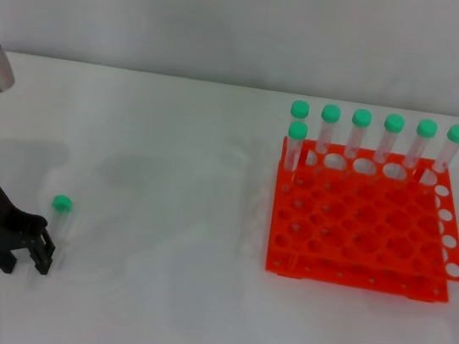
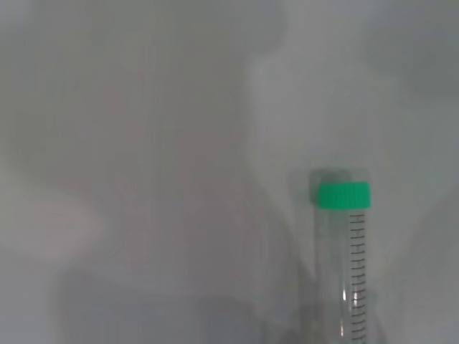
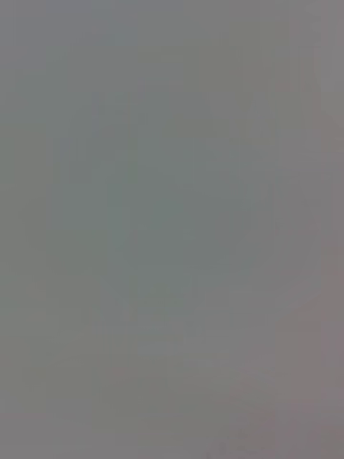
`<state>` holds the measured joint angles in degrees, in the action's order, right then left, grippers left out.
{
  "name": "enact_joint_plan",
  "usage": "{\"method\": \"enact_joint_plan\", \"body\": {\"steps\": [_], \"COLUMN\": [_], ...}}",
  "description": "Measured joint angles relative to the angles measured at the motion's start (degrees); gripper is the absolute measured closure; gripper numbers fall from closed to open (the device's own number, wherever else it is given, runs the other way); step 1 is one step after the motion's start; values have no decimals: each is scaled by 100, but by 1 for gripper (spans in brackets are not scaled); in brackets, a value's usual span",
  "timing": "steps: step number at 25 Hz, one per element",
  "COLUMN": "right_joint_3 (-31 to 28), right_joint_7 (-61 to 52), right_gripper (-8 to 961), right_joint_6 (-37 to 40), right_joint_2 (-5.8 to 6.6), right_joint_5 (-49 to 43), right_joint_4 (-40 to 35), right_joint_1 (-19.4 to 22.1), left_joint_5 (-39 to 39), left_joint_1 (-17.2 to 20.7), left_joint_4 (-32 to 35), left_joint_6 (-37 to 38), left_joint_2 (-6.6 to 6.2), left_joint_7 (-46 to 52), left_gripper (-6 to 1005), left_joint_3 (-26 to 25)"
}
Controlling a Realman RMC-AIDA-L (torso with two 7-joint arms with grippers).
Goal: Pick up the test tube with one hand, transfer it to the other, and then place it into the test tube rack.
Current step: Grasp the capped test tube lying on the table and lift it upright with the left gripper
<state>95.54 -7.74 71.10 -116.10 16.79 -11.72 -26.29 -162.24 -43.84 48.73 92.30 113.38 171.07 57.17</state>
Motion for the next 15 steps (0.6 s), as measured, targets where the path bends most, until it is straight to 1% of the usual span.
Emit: {"method": "enact_joint_plan", "body": {"steps": [5, 15], "right_joint_3": [0, 0], "right_joint_7": [-5, -9], "right_gripper": [133, 133], "right_joint_6": [11, 88], "right_joint_2": [0, 0], "right_joint_5": [7, 19], "right_joint_4": [-3, -15], "right_joint_1": [1, -5], "left_joint_5": [0, -1], "left_joint_1": [-37, -131], "left_joint_4": [-66, -326], "left_joint_6": [44, 103], "left_joint_2": [-16, -85], "left_joint_7": [41, 90], "left_gripper": [569, 698], "left_joint_3": [0, -4]}}
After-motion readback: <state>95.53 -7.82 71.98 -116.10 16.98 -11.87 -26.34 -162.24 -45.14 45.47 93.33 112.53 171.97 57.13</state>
